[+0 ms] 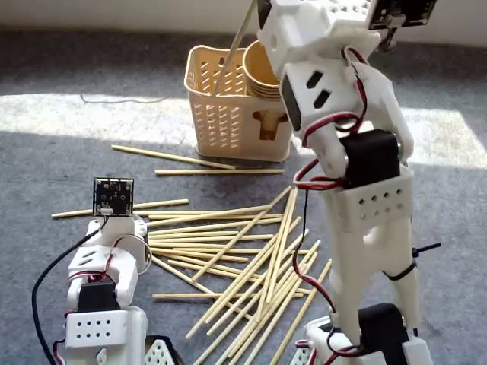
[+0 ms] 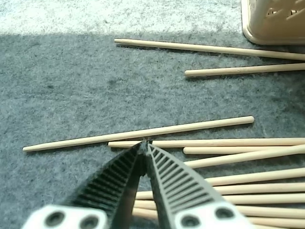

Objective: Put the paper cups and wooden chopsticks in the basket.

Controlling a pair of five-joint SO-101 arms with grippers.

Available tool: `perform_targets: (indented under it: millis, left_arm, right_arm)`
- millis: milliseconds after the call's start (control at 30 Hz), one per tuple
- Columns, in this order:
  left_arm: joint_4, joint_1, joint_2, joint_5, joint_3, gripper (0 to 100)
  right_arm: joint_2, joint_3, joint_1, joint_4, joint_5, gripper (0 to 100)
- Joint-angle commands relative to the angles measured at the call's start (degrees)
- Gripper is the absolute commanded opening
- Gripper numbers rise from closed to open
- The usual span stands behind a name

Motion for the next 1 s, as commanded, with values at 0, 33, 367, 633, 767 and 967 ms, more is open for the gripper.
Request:
perform_targets:
  millis: [0, 33, 367, 633, 767, 967]
  left_arm:
    - [-1.1, -0.4, -0.5, -0.6, -0.5, 1]
    - [-1.1, -0.4, -0.5, -0.6, -0.5, 1]
    - [-1.1, -0.4, -0.5, -0.6, -0.5, 1]
    - [-1.1, -0.4, -0.5, -0.6, -0.5, 1]
    - [-1.1, -0.4, -0.5, -0.6, -0.5, 1]
    - [-1.1, -0.4, -0.5, -0.6, -0.4, 1]
  right_arm:
    - [2.5, -0.4, -0.5, -6.4, -0.2, 0.5]
    - [3.5, -0.4, -0.5, -7.5, -0.2, 0.5]
    - [9.5, -0.2, -0.6, -10.2, 6.2, 0.5]
    - [10.1, 0.5, -0.2, -8.9, 6.2, 0.5]
    - [9.6, 5.4, -0.7, -6.9, 6.2, 0.5]
    - [9.5, 14.5, -0.7, -7.1, 13.2, 0.5]
